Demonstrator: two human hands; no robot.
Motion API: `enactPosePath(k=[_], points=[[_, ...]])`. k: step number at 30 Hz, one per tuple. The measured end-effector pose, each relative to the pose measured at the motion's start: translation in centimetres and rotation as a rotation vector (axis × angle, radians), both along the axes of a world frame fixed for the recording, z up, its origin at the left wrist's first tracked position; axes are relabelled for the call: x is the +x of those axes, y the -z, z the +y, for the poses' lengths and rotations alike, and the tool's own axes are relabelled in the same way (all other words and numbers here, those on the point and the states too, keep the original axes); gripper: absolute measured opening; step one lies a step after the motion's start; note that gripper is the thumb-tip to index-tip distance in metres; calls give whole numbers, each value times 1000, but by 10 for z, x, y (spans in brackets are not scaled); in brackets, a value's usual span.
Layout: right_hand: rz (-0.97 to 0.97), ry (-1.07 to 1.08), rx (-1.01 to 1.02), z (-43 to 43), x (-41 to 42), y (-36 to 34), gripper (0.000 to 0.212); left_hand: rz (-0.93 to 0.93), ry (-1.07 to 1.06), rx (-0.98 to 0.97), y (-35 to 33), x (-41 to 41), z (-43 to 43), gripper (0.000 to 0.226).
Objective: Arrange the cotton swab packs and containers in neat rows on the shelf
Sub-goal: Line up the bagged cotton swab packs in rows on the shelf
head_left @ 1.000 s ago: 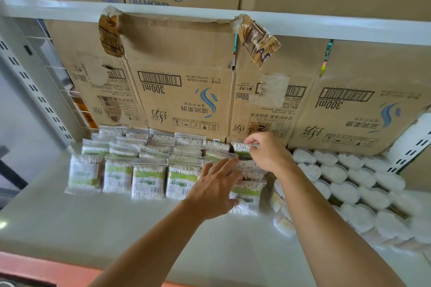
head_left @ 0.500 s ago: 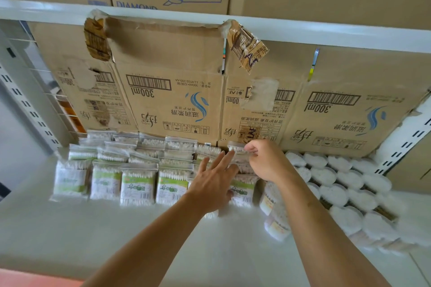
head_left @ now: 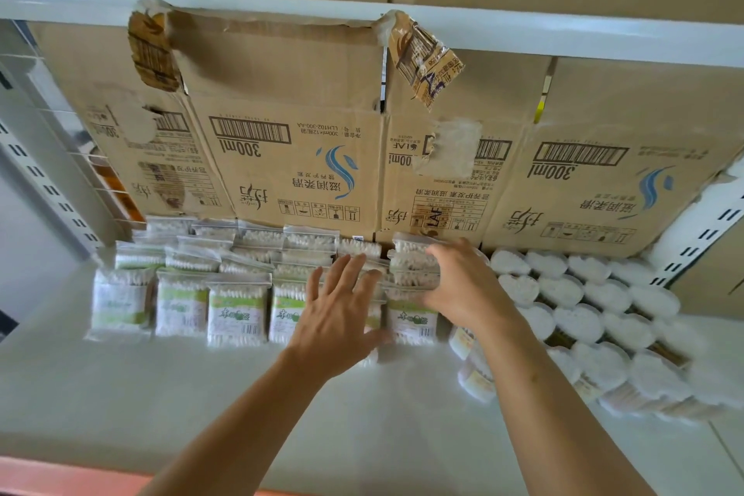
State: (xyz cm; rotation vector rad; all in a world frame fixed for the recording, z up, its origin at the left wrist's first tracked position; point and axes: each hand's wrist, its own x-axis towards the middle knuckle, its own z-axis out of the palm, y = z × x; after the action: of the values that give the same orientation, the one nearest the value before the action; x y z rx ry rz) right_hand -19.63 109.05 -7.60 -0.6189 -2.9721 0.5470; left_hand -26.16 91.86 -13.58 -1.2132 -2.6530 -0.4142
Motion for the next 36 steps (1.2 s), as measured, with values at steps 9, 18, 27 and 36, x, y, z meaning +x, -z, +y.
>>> enactPosePath(k=[9, 18, 27, 36], points=[[126, -104, 54, -23, -8, 0, 43, -25, 9, -112, 0, 0, -21, 81], [141, -117, -244, -32, -29, -4, 31, 113, 24, -130, 3, -5, -38, 78], [-13, -181, -268, -50, -37, 7, 35, 78, 40, -40, 8, 3, -46, 69], [39, -114, -350, -43, -35, 6, 32, 93, 42, -150, 7, -4, -39, 86]])
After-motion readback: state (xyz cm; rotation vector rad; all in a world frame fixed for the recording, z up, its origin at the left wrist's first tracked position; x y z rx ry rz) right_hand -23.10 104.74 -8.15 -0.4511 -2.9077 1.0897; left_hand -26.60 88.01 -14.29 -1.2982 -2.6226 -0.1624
